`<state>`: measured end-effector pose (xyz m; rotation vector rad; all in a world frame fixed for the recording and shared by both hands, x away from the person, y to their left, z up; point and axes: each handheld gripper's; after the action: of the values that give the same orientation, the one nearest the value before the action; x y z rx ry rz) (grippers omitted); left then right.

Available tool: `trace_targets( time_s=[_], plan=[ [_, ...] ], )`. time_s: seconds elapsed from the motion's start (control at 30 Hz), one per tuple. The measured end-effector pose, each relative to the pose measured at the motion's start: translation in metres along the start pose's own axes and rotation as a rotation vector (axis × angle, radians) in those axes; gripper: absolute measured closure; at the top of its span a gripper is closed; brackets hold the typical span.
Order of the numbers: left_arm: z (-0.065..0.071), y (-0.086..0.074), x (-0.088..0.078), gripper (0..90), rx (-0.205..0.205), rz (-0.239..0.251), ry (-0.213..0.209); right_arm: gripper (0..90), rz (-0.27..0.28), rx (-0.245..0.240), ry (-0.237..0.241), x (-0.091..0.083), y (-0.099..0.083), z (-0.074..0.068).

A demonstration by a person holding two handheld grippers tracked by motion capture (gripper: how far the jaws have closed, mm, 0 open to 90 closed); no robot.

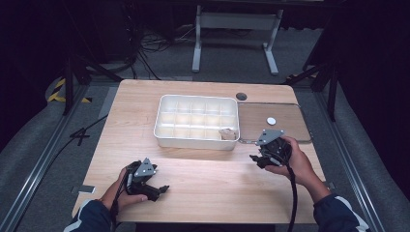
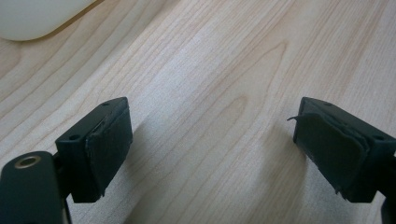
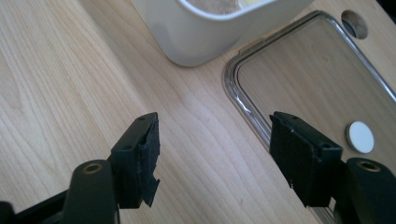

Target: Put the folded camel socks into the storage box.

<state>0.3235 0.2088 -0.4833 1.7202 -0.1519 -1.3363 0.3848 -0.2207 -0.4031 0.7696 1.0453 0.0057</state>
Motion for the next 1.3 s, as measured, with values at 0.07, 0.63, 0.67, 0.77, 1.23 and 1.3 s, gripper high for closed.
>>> trace_targets(
  time_s=[0.07,0.63,0.67,0.77,1.23,1.3],
  plan=[
    [0.0,0.0,0.0,12.1,0.003,0.0,0.0,33.9,0.002,0.012,0.004,0.001,-0.007,0.001],
    [0.0,0.0,0.0,11.7,0.004,-0.003,0.001,31.7,0.014,0.081,0.019,0.001,-0.055,0.006],
    [0.0,0.0,0.0,11.7,0.004,-0.003,0.002,31.5,0.018,0.082,0.018,0.0,-0.059,0.007],
    [0.0,0.0,0.0,11.7,0.004,-0.003,0.001,31.5,0.033,0.095,0.024,-0.002,-0.066,0.008],
    [0.0,0.001,0.001,11.3,0.0,-0.002,0.001,31.9,0.092,0.197,0.051,-0.007,-0.119,0.009],
    [-0.001,0.001,0.001,11.2,0.004,-0.004,0.002,31.9,0.115,0.213,0.051,-0.009,-0.126,0.009]
  ],
)
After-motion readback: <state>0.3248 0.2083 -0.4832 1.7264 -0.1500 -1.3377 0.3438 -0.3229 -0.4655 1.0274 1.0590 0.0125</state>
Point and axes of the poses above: each handheld gripper's, and its own axes: x roughly forward along the jaws, y roughly out of its top, z roughly to its right, and after that the axes turned 2 degrees about z, right-handed
